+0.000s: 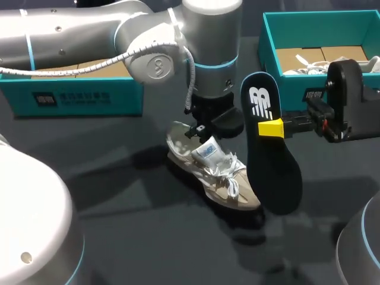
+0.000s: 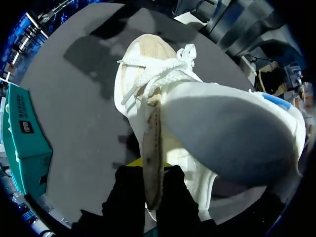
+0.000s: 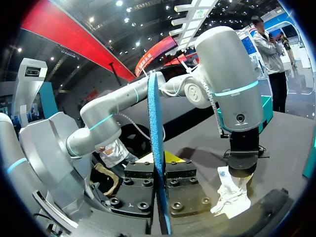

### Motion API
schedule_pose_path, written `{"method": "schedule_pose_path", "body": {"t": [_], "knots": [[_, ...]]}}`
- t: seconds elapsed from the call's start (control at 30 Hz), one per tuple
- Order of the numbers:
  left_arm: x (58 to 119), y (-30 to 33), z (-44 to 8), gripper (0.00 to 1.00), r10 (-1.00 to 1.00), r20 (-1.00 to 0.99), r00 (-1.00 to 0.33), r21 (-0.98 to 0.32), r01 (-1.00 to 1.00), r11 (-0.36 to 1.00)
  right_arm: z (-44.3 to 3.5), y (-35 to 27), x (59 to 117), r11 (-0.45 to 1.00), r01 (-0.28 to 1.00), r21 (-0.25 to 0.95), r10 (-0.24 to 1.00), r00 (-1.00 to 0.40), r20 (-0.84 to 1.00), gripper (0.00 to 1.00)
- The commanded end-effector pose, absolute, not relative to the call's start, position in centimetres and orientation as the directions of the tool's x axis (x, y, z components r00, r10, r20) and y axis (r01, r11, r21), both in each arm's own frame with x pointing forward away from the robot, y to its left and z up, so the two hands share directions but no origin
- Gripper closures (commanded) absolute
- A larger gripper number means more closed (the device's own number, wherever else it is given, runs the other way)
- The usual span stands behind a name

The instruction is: Take the shoe out of the shoebox, open the shoe tongue, remove and reinsert the insole, then place the shoe into the shoebox

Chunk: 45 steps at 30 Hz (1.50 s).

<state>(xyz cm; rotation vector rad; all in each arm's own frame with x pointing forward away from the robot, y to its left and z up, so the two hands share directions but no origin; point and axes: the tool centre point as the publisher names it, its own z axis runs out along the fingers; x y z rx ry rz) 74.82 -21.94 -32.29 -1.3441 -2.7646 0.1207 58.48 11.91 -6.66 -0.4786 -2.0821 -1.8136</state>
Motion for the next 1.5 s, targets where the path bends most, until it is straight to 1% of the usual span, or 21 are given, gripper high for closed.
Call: {"method": "schedule_pose_path", "body": {"t": [0.03, 0.13, 0.37, 0.53, 0.6, 0.83, 1.2, 1.5], "knots": [[75.3, -21.0, -31.7, 1.0, 0.869, -0.03, -0.493, -0.196, 0.856, 0.479, -6.7, 12.0, 58.3, 0.128, 0.463, 0.877, 0.036, -0.886, 0.462, 1.0], [75.6, -20.8, -31.1, 1.0, 0.91, -0.066, -0.41, -0.207, 0.897, 0.39, -6.7, 12.0, 58.3, 0.128, 0.463, 0.877, 0.036, -0.886, 0.462, 1.0], [75.1, -21.0, -29.4, 1.0, 0.951, -0.122, -0.285, -0.131, 0.954, 0.269, -6.7, 12.0, 58.3, 0.128, 0.463, 0.877, 0.036, -0.886, 0.462, 1.0], [74.0, -21.3, -28.9, 1.0, 0.973, -0.128, -0.194, -0.067, 0.98, 0.187, -6.7, 12.0, 58.3, 0.128, 0.463, 0.877, 0.036, -0.886, 0.462, 1.0], [73.5, -21.3, -28.9, 1.0, 0.977, -0.134, -0.164, -0.061, 0.986, 0.157, -6.7, 12.0, 58.3, 0.128, 0.463, 0.877, 0.036, -0.886, 0.462, 1.0], [72.4, -21.5, -30.0, 1.0, 0.981, -0.155, -0.118, -0.005, 0.993, 0.118, -6.7, 12.0, 58.3, 0.128, 0.463, 0.877, 0.036, -0.886, 0.462, 1.0], [72.1, -22.0, -31.7, 1.0, 0.982, -0.185, -0.028, -0.001, 1.0, 0.028, -6.7, 12.0, 58.3, 0.128, 0.463, 0.877, 0.036, -0.886, 0.462, 1.0], [72.3, -23.0, -33.6, 1.0, 0.987, -0.162, 0.004, -0.026, 1.0, -0.008, -6.7, 12.0, 58.3, 0.128, 0.463, 0.877, 0.036, -0.886, 0.462, 1.0]]}}
